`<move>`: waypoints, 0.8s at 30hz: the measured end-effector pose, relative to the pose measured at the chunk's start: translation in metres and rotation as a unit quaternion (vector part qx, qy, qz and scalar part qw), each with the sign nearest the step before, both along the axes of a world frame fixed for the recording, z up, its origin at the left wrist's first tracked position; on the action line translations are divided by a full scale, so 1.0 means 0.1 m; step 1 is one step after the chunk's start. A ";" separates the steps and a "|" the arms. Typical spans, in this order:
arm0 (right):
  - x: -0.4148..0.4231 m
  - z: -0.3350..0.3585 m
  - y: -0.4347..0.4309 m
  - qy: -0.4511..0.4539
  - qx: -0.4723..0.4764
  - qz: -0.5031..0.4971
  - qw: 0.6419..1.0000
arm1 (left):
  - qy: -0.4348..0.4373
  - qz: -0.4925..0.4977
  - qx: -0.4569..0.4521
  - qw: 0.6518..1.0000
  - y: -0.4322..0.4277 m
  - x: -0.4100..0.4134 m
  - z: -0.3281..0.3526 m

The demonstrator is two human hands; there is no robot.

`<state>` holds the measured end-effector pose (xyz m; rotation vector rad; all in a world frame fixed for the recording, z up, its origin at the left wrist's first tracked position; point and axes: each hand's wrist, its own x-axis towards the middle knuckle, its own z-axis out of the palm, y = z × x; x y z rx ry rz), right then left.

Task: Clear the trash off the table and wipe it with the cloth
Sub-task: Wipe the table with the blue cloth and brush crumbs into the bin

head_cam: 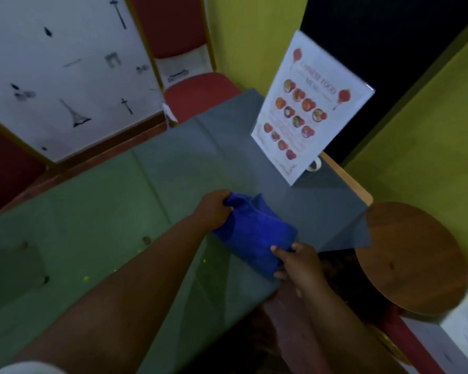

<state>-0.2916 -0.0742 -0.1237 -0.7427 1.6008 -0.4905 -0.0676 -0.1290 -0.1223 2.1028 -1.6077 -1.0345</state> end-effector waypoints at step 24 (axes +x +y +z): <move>0.65 -0.64 -0.26 0.420 -0.411 0.451 0.672 | -0.114 0.194 -0.124 0.966 1.91 1.57 -0.11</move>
